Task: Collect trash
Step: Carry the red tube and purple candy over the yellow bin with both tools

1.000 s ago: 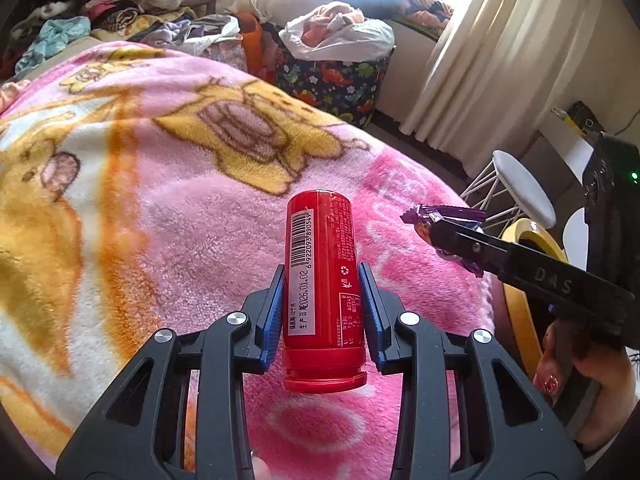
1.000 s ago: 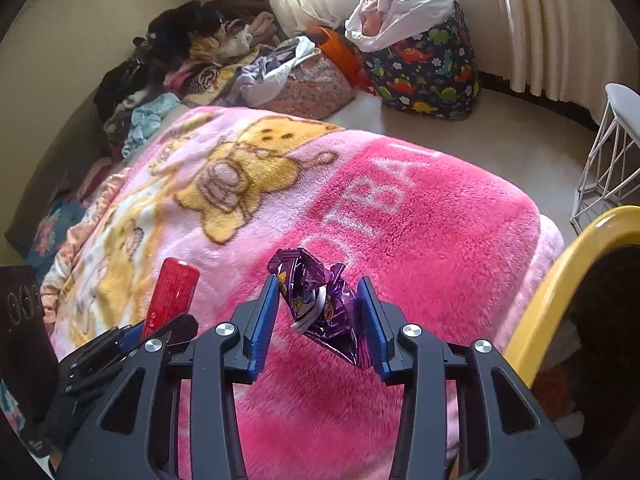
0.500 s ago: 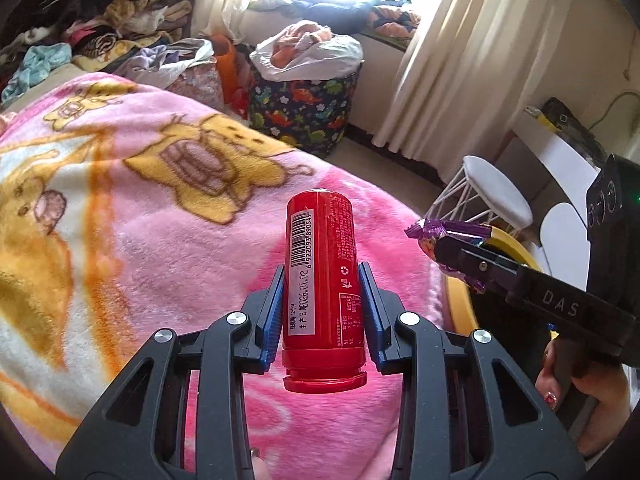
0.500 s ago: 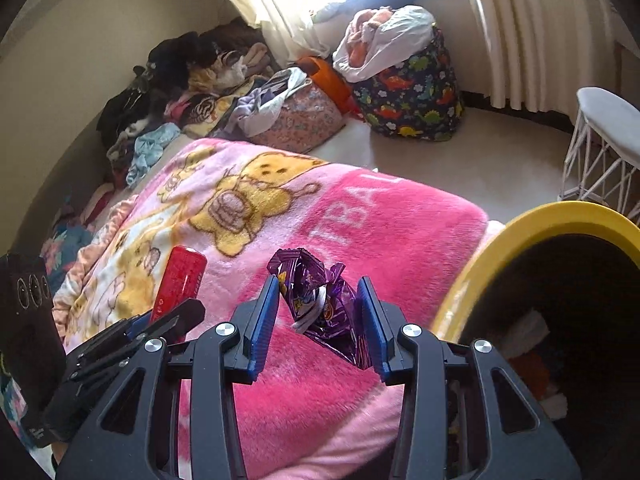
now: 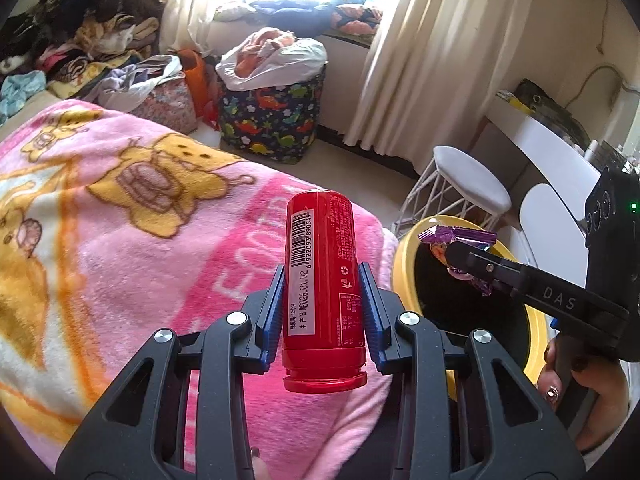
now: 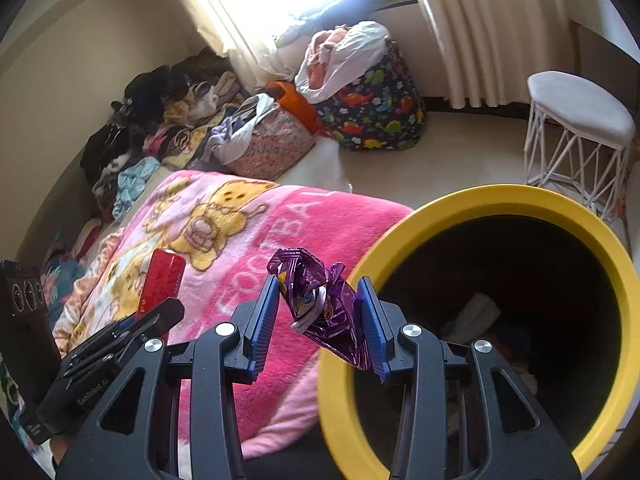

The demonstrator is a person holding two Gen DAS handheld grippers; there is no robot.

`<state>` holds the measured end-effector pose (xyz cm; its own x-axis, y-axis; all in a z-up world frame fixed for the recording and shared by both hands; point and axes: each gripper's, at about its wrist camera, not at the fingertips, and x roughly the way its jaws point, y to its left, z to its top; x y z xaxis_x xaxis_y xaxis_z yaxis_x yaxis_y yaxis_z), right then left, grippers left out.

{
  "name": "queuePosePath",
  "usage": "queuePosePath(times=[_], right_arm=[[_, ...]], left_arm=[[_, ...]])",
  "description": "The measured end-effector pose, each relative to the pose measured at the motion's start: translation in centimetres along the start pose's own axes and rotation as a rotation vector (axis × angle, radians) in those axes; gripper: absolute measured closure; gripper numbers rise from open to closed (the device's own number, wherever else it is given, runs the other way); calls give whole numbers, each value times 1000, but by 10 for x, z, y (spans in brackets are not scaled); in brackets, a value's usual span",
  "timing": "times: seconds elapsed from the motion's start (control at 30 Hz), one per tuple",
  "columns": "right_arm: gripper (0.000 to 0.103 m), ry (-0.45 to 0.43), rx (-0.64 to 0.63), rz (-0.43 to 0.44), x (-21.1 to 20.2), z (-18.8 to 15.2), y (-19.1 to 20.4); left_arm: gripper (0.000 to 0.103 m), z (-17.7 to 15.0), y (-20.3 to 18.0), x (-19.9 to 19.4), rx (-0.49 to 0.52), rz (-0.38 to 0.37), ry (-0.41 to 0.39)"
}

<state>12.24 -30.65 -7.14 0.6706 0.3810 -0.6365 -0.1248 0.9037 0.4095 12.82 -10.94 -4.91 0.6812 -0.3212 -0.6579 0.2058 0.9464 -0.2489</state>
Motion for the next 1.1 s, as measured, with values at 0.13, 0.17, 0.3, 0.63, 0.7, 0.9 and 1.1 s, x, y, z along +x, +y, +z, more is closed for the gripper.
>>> queuePosePath(times=[0.13, 0.17, 0.3, 0.63, 0.7, 0.9, 1.1], right_arm=[[64, -14, 32, -14, -9, -2, -14], [64, -18, 38, -18, -10, -2, -16], [63, -32, 63, -36, -19, -3, -29], [62, -52, 132, -76, -34, -8, -62], [62, -56, 141, -86, -37, -9, -67], [61, -64, 171, -112, -43, -11, -83], [57, -68, 216, -127, -49, -15, -98]], left_arm=[[75, -2, -11, 0, 20, -11, 3], [75, -2, -15, 1, 27, -15, 5], [75, -4, -28, 3, 51, -29, 11], [75, -8, -56, 13, 107, -68, 24], [75, -9, -61, 15, 117, -77, 29], [75, -14, -77, 23, 143, -106, 50], [75, -19, -93, 31, 174, -142, 71]])
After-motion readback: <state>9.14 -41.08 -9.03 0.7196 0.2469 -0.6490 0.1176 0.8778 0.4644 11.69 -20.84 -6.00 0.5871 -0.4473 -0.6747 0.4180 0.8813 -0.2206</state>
